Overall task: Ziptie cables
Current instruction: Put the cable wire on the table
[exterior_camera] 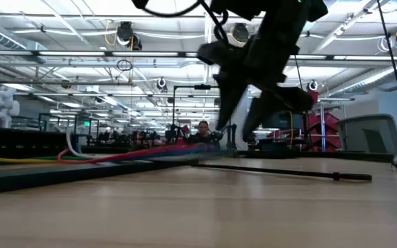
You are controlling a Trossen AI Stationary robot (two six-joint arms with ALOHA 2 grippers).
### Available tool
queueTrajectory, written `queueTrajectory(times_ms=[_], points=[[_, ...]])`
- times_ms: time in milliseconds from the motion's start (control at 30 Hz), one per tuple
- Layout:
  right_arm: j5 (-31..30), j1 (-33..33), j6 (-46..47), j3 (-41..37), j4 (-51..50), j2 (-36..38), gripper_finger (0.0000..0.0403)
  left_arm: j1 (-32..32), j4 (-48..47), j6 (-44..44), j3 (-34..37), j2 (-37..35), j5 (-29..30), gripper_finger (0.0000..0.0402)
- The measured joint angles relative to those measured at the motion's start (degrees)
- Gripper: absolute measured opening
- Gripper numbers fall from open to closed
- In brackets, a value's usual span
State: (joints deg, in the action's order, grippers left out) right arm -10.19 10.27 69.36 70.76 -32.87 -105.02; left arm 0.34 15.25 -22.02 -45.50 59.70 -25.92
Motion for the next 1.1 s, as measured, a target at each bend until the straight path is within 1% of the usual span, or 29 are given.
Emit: queueTrajectory(times_ms=[67,133,233,300,367,433,500,633,733,800,933,1100], points=[[2.7,0.0,-6.1,0.0,-3.8,0.5,0.0223,0.0,0.0,0.0,0.0,-0.1,-0.2,0.0173],[4.6,-0.5,-15.1,0.0,-8.5,1.2,0.0230,0.0,0.0,-0.1,0.0,-0.2,-0.2,0.0173],[6.3,-2.6,-32.1,0.1,-15.6,2.7,0.0232,0.0,-0.1,-0.1,0.0,-0.2,-0.3,0.0173],[7.5,-4.9,-46.6,1.1,-20.1,3.4,0.0231,0.0,0.0,-0.1,0.0,-0.2,-0.3,0.0173],[6.9,-7.1,-61.9,2.6,-21.9,3.4,0.0231,0.0,0.0,-0.1,0.0,-0.2,-0.3,0.0173],[3.7,-9.3,-75.6,3.5,-22.3,3.2,0.0231,0.0,0.1,-0.7,0.0,-0.2,-0.3,0.0173],[1.4,-11.6,-84.5,4.5,-21.2,2.3,0.0231,0.0,0.1,-2.9,0.0,-0.4,-0.3,0.0173],[2.4,-14.9,-91.8,5.8,-20.5,0.2,0.0231,0.0,0.2,-4.6,0.0,-0.9,-0.3,0.0173],[6.2,-14.4,-98.0,5.8,-19.9,-1.1,0.0231,0.0,0.5,-4.5,0.0,-1.5,1.0,0.0173],[7.0,-13.1,-101.3,5.8,-19.7,-2.3,0.0231,0.0,0.4,-4.5,-0.1,-1.9,2.3,0.0173],[4.8,-10.1,-108.2,5.8,-18.6,-5.0,0.0231,0.0,0.5,-4.2,-0.1,-2.4,5.6,0.0173],[4.0,-8.0,-109.3,5.8,-12.4,-7.7,0.0231,0.0,0.6,-4.2,-0.1,-2.7,8.2,0.0173]])
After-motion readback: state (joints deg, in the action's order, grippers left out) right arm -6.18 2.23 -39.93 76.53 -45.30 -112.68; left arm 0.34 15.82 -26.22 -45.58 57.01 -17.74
